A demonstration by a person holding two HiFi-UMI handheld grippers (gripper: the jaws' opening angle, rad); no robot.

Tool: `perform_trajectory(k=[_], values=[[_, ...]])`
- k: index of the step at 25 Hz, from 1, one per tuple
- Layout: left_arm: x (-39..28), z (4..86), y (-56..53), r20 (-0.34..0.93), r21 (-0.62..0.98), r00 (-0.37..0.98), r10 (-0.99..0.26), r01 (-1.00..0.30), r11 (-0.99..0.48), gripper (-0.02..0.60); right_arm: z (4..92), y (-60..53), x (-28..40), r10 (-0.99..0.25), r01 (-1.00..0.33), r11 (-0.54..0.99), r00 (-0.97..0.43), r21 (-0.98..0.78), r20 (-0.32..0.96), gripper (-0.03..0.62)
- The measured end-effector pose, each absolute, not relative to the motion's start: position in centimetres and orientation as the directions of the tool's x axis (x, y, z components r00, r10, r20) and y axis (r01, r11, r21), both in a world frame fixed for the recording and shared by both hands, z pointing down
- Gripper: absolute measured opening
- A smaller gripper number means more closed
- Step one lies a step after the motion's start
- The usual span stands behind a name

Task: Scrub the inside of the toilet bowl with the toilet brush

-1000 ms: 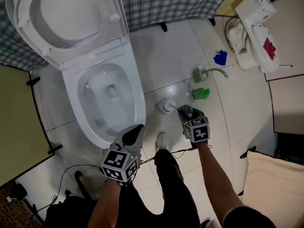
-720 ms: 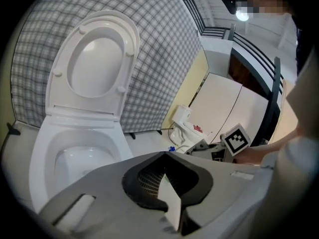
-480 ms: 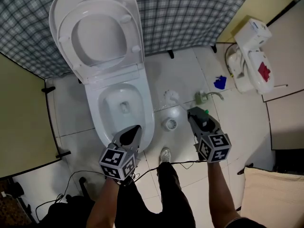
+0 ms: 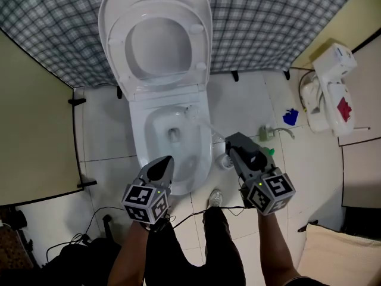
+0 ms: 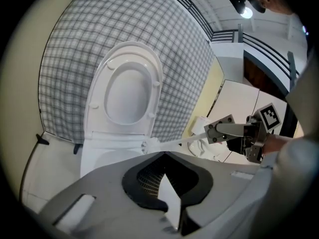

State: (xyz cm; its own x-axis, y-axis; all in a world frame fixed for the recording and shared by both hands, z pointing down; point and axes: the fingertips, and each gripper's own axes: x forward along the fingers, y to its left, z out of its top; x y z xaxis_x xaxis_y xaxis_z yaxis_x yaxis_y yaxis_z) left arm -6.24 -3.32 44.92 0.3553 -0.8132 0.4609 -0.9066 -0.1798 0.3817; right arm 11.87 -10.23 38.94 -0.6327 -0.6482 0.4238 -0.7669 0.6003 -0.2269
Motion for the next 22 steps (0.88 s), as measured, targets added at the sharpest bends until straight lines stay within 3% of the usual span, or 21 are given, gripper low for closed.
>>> perform_trajectory(k=[8,22], values=[[-9.5,47.9,-2.6,0.482,0.407,0.317,-0.817,-0.906,-0.111,0.009,46.7,-9.8,5.3,-0.530,-0.715,0.636,-0.679,-0.292,0.508,0.212],[-12.4,52.5,-3.8,0.494,0.429,0.299,-0.817,-0.901,-0.071,0.010,57.5,-15.4,-1.1,-0.559,-0.778,0.529,-0.619,-0.338,0.552,0.212]])
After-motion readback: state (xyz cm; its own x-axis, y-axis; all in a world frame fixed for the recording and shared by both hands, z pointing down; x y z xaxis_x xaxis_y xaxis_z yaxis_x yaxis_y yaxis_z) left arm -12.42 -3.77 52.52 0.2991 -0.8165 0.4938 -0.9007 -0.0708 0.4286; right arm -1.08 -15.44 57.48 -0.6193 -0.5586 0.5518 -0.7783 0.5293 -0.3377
